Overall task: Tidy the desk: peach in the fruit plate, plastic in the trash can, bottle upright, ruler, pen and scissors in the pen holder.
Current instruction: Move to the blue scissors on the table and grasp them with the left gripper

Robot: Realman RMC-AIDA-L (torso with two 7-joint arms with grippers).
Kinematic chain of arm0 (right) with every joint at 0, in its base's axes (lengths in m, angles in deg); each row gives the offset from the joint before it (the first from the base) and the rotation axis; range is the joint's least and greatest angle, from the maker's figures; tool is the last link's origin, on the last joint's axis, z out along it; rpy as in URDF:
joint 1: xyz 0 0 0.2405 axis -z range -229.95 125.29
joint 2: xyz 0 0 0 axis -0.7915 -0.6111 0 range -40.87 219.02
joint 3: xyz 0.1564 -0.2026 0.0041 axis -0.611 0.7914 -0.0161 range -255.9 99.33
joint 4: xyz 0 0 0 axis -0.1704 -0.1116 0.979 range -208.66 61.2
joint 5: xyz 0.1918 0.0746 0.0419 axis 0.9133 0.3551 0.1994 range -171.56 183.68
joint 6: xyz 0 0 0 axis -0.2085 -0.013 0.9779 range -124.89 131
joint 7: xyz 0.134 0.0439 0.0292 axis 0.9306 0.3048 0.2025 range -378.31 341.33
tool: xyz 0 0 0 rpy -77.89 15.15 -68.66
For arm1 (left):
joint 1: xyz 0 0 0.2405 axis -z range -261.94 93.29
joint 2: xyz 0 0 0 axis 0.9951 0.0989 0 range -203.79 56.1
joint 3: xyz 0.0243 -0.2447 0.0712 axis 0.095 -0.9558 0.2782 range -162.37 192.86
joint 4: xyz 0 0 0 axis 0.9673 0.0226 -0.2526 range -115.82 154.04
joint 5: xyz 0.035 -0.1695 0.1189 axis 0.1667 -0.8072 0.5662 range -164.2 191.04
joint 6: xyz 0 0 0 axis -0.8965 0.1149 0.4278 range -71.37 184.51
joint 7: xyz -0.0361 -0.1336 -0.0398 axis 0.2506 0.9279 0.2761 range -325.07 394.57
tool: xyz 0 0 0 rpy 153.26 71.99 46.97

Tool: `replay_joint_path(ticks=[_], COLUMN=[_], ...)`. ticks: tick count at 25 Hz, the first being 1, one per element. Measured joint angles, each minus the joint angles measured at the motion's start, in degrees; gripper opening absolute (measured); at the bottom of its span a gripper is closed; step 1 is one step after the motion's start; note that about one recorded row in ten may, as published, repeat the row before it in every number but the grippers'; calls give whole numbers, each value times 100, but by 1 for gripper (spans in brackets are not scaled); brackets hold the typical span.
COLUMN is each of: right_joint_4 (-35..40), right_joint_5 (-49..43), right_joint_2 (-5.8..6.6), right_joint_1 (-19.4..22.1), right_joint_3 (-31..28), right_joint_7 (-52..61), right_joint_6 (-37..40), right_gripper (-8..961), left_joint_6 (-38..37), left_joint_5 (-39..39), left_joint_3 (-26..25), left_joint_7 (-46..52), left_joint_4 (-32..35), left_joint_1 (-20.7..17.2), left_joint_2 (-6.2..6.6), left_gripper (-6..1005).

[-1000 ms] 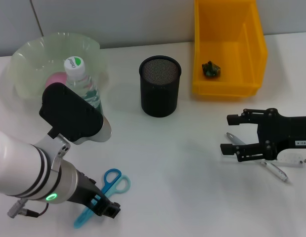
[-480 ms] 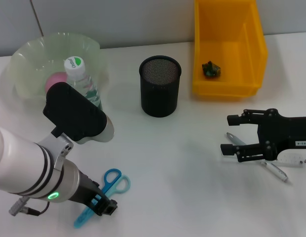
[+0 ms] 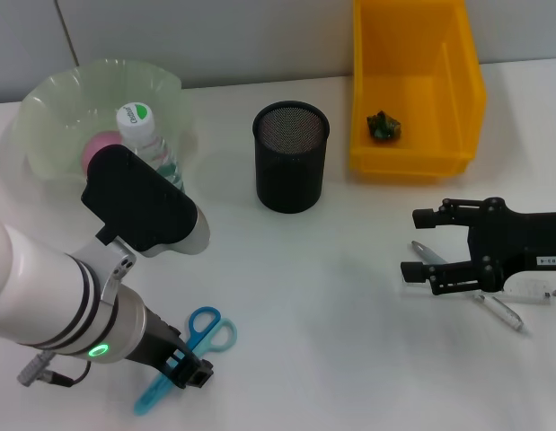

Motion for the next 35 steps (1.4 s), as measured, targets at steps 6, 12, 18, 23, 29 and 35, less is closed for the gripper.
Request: replay_joint_path(ticks=[6,12,18,23,29,35], right_joint_4=[0,0,-9,-27,-41,-25], right_joint_5=[0,0,0,0,0,-1], right_joint_2=[0,0,4,7,9,7], right_joint_1=[0,0,0,0,4,45], right_joint_3=[0,-39,-44,-44,-44,-51], right_joint_7=[0,0,-6,-14,-24,-66], right_joint_6=[0,0,0,0,0,0], right_gripper=[840,840,840,840,841,841], left_joint_6=[-8,-31,-79,-170,-183,-183], left_joint_5=[0,-1,-21,-60,-62,-62], left_joint_3=[-7,19,32,-5,36,39], left_joint_7=[0,0,0,0,3,7], left_joint_4=[-57,-139,-132,-182,-196,-210], left_joint_1=[39,99,138,193,209,225], left_joint_2=[0,0,0,0,0,0], left_gripper=[578,576,549,506,398,262])
